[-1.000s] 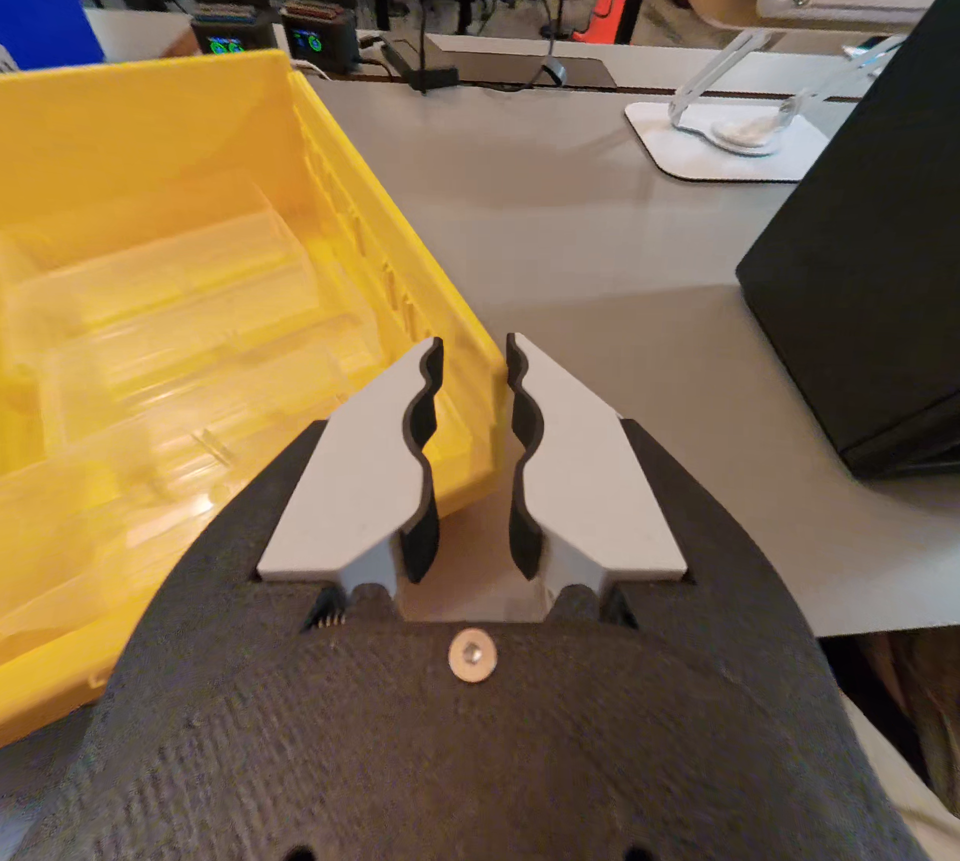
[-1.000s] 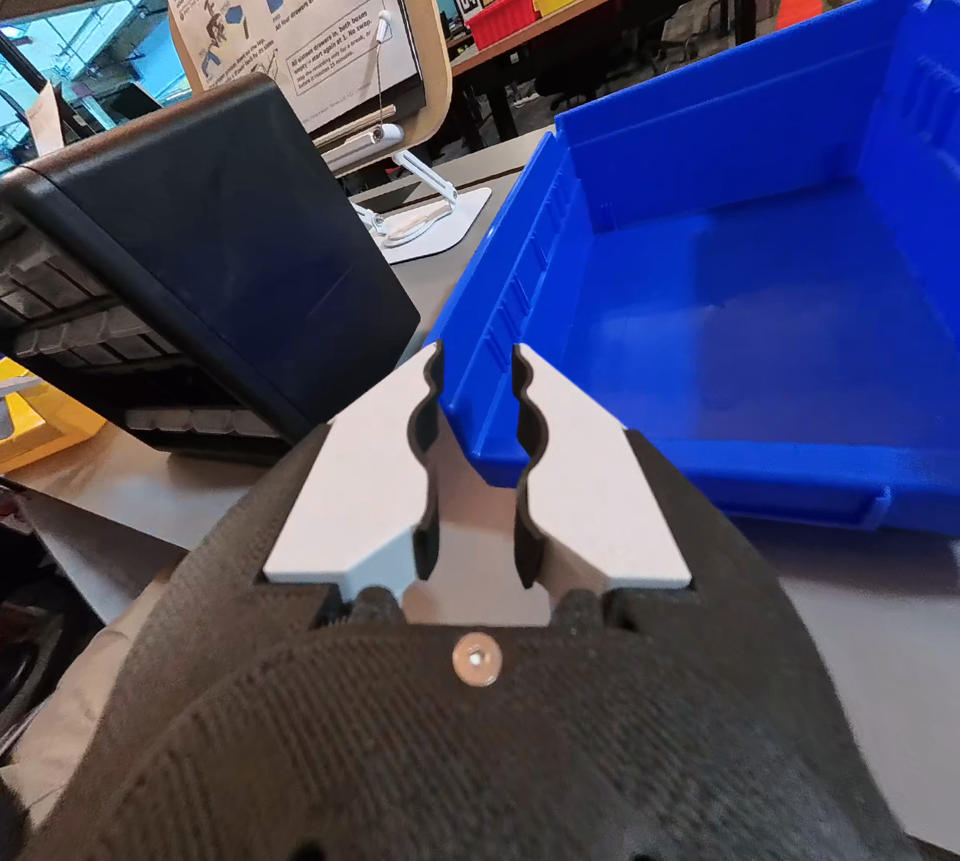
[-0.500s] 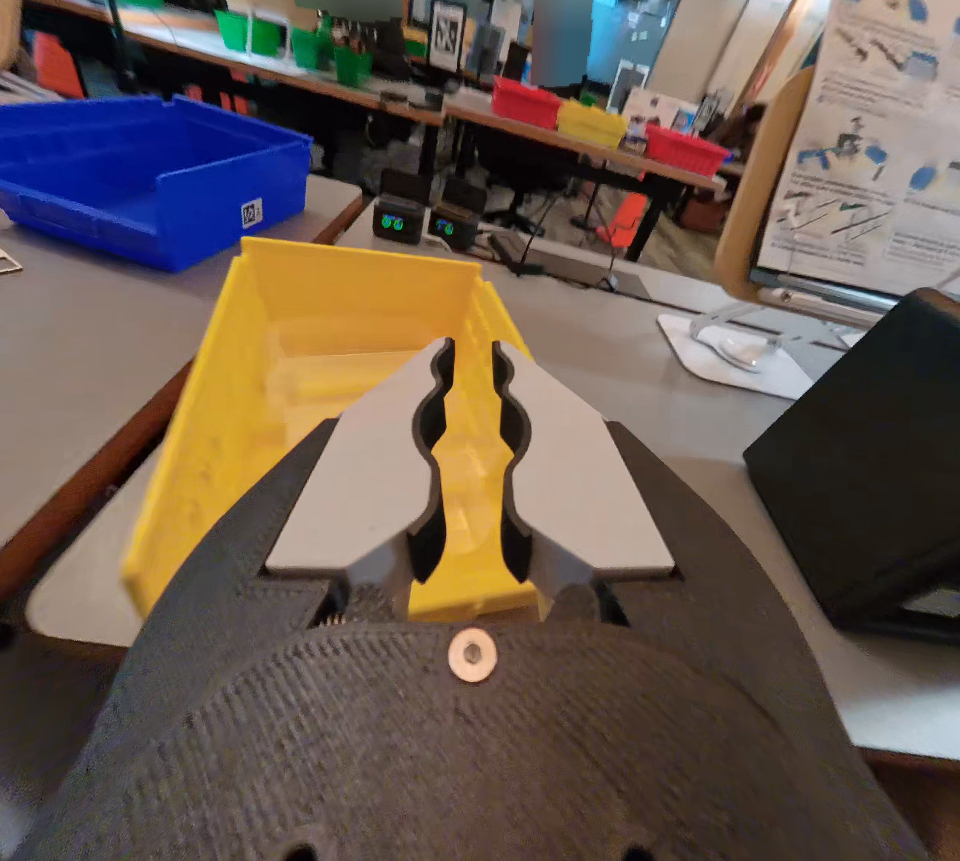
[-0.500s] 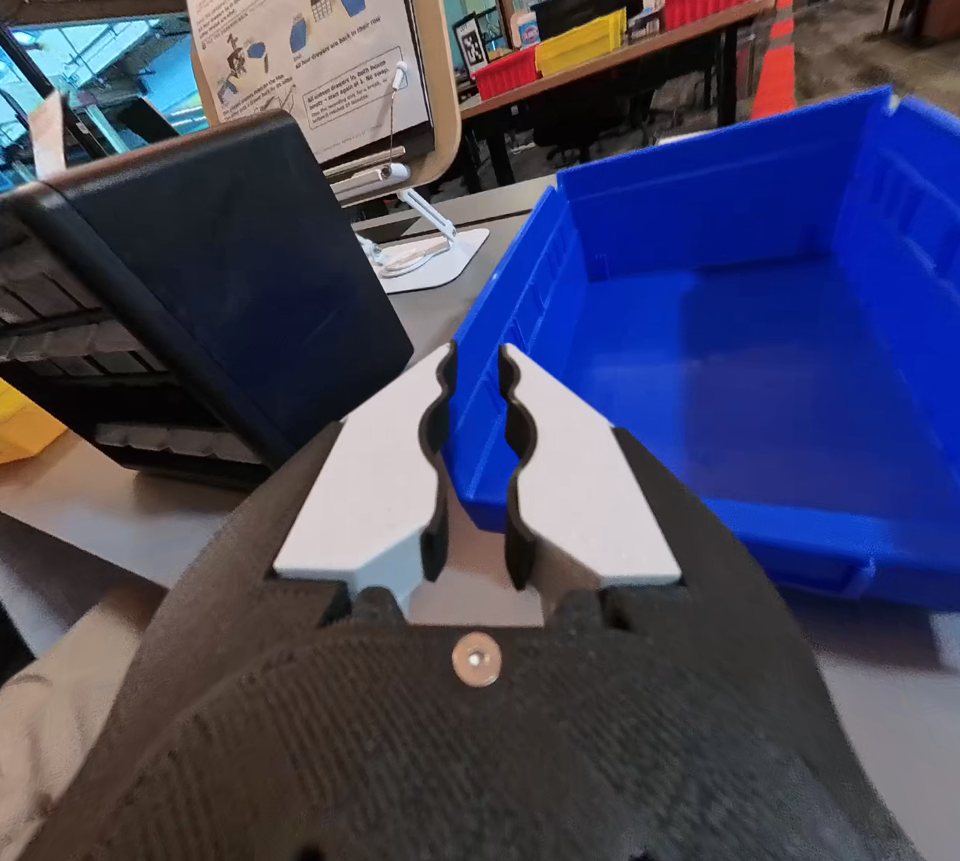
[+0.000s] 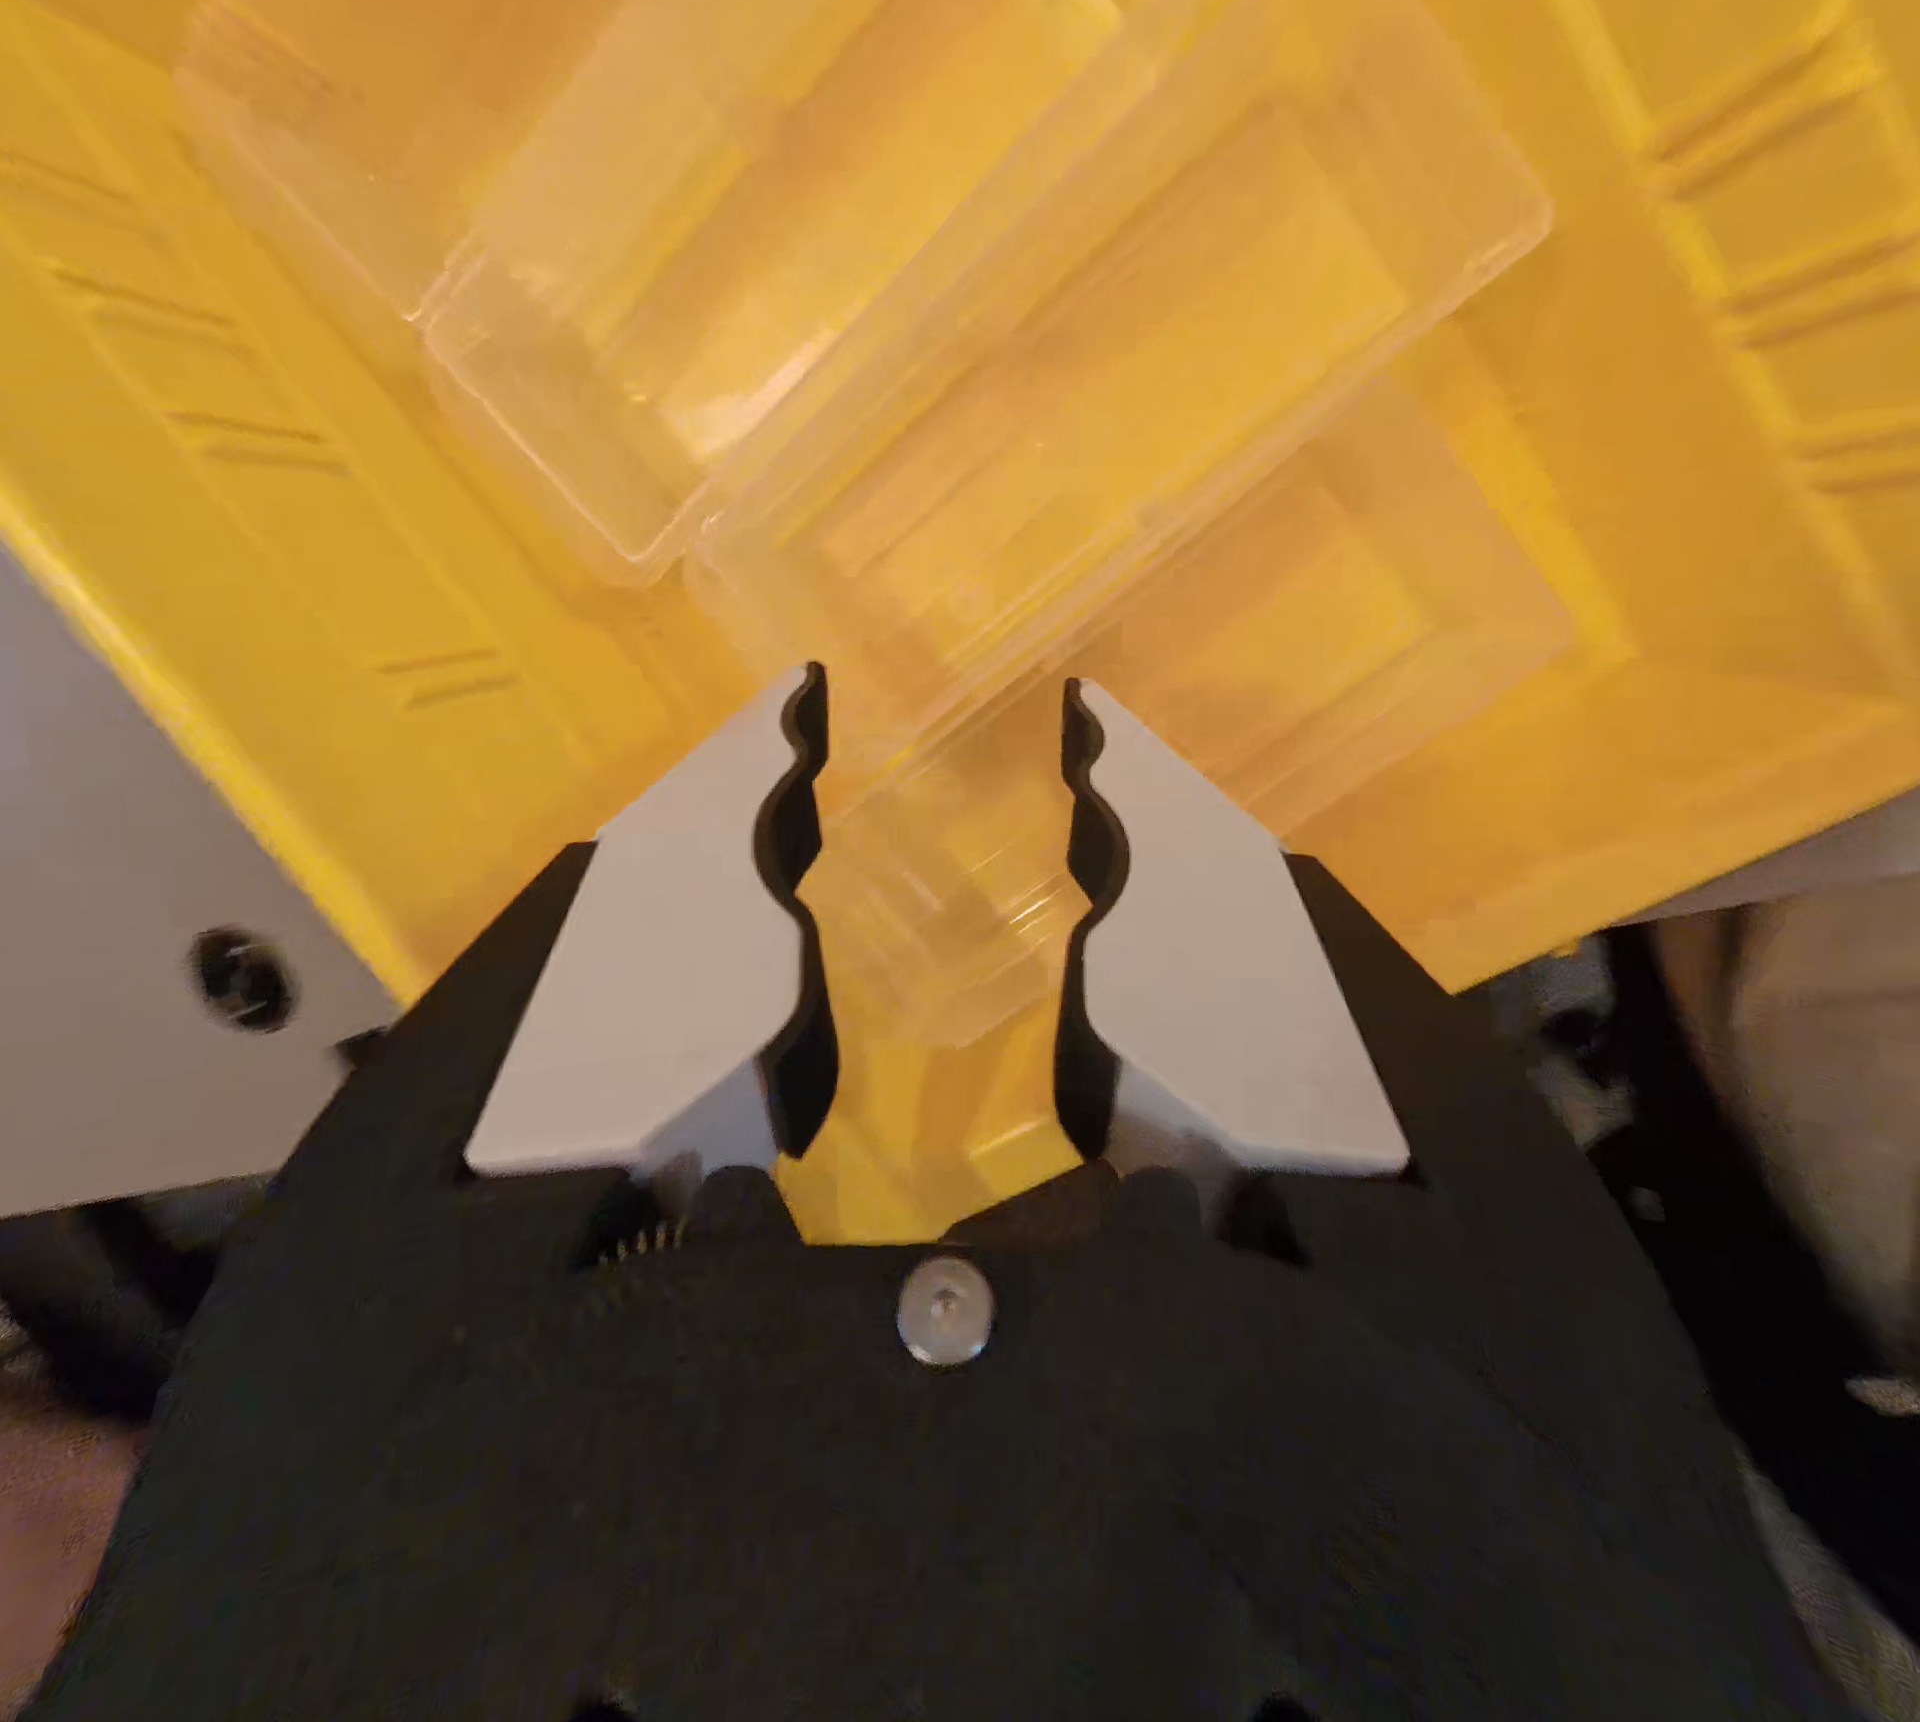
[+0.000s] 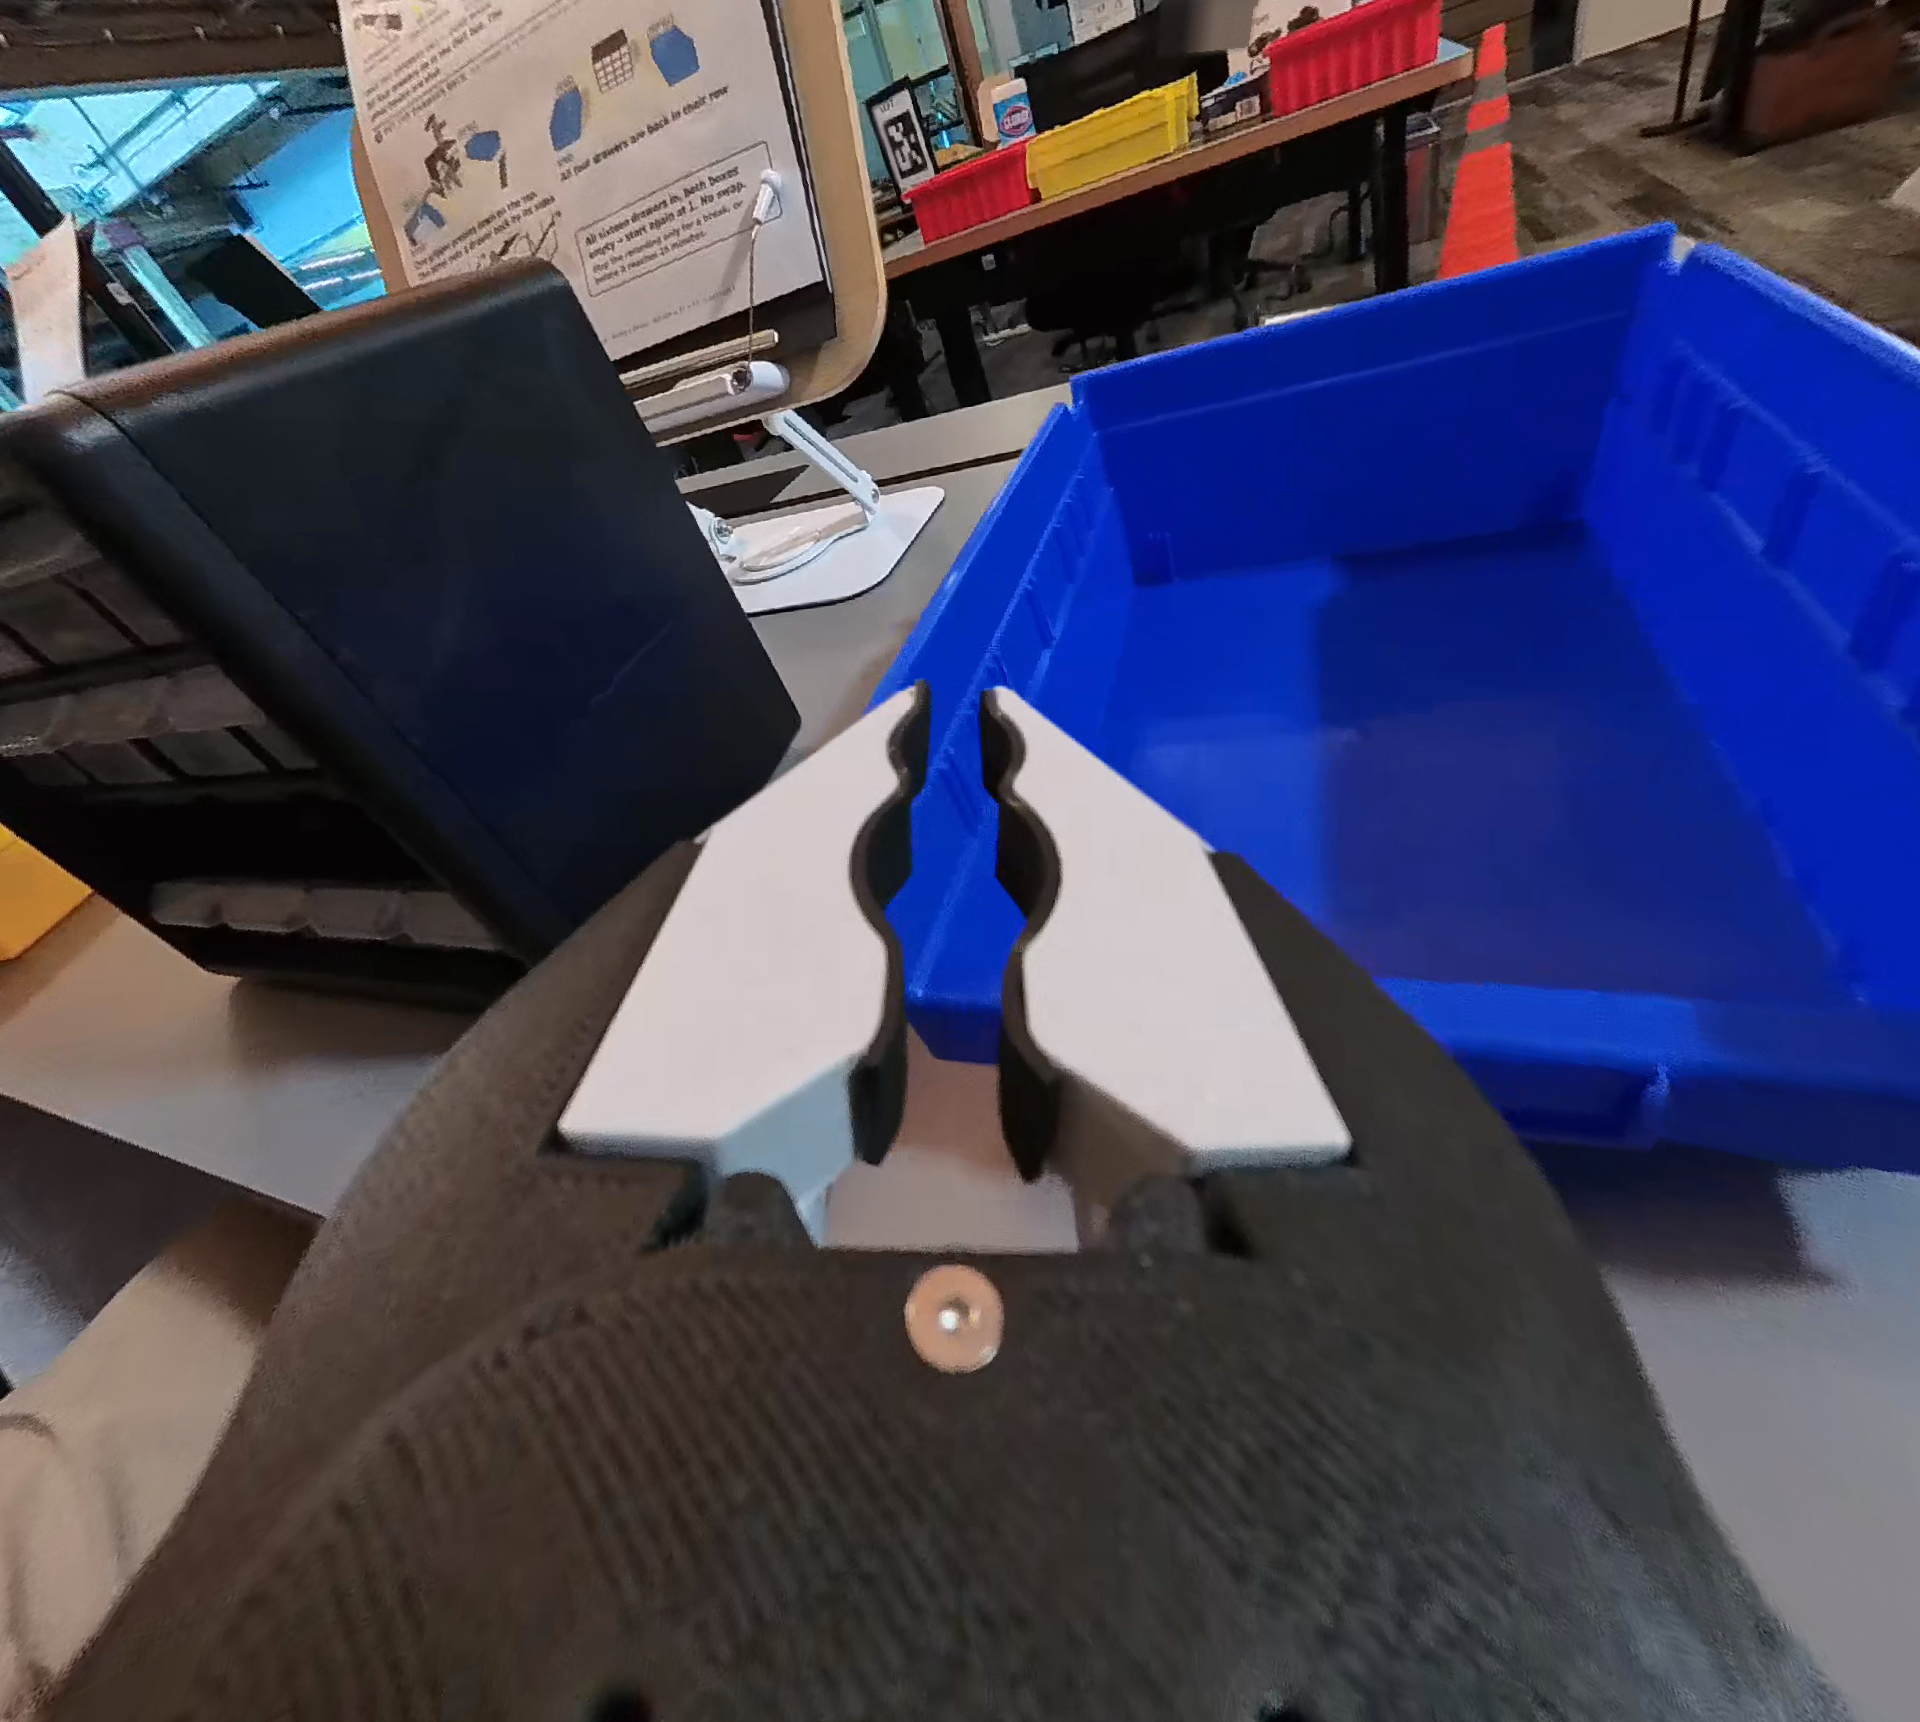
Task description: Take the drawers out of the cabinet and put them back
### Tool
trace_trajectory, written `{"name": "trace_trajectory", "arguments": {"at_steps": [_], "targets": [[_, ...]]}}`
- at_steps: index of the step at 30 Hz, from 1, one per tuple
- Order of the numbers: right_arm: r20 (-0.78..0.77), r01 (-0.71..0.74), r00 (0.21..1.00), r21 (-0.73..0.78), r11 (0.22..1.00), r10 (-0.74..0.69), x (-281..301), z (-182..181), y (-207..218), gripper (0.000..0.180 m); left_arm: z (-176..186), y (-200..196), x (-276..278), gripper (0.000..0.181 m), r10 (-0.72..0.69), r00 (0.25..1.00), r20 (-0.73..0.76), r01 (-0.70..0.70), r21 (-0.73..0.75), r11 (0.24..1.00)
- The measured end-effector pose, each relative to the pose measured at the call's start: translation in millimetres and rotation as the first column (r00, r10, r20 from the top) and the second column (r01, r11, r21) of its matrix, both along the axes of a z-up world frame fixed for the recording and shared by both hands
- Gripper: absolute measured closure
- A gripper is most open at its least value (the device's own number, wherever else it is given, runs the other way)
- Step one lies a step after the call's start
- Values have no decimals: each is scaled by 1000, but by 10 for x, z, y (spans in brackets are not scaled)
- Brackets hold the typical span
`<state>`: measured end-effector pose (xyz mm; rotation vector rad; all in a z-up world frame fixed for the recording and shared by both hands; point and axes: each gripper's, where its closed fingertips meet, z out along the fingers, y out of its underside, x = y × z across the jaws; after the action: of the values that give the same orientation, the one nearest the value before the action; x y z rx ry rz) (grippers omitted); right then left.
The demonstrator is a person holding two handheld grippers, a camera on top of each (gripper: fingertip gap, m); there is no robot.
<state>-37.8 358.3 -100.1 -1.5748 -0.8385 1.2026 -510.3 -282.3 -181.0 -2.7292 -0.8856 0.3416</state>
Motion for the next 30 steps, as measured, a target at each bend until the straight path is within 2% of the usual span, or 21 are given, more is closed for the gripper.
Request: {"name": "trace_trajectory", "arguments": {"at_steps": [1,3,5,7,9,12,13,14,19,24,28,30], "targets": [[-2,2,1000,-10,1000,-2,17,-12,7,172,40,-56,-42,135,-18,999,-37,16,-45,999],[-13,4,1000,-27,1000,-4,49,-17,12,172,120,-104,-42,136,-60,997,-40,57,-71,996],[-18,9,1000,-29,1000,-9,78,-8,12,171,121,-174,19,136,-79,997,28,81,-93,992],[-16,15,1000,-20,1000,-15,90,4,3,171,26,-293,106,139,-81,990,115,99,-163,982],[1,12,1000,1,1000,-12,69,1,-27,171,-73,-327,194,132,-89,982,169,125,-213,969],[49,-13,999,48,999,10,-18,-28,-114,172,-120,-326,143,149,-130,985,111,157,-291,944],[64,-25,998,65,998,20,-49,-35,-150,172,-116,-345,111,159,-145,986,88,166,-321,932],[79,-37,996,84,996,31,-78,-43,-186,172,-98,-362,83,177,-172,983,68,185,-347,920],[137,-77,989,151,986,56,-162,-85,-292,172,72,-252,177,179,-254,962,99,272,-269,924],[109,-74,992,152,986,58,-160,-20,-332,172,577,-175,354,181,-315,943,110,330,-170,929],[111,-63,993,200,978,42,-169,74,-421,169,1103,-54,498,181,-343,939,8,343,-60,937],[114,-77,992,264,962,48,-235,199,-605,165,1342,92,646,181,-357,932,-56,359,23,933]]}}
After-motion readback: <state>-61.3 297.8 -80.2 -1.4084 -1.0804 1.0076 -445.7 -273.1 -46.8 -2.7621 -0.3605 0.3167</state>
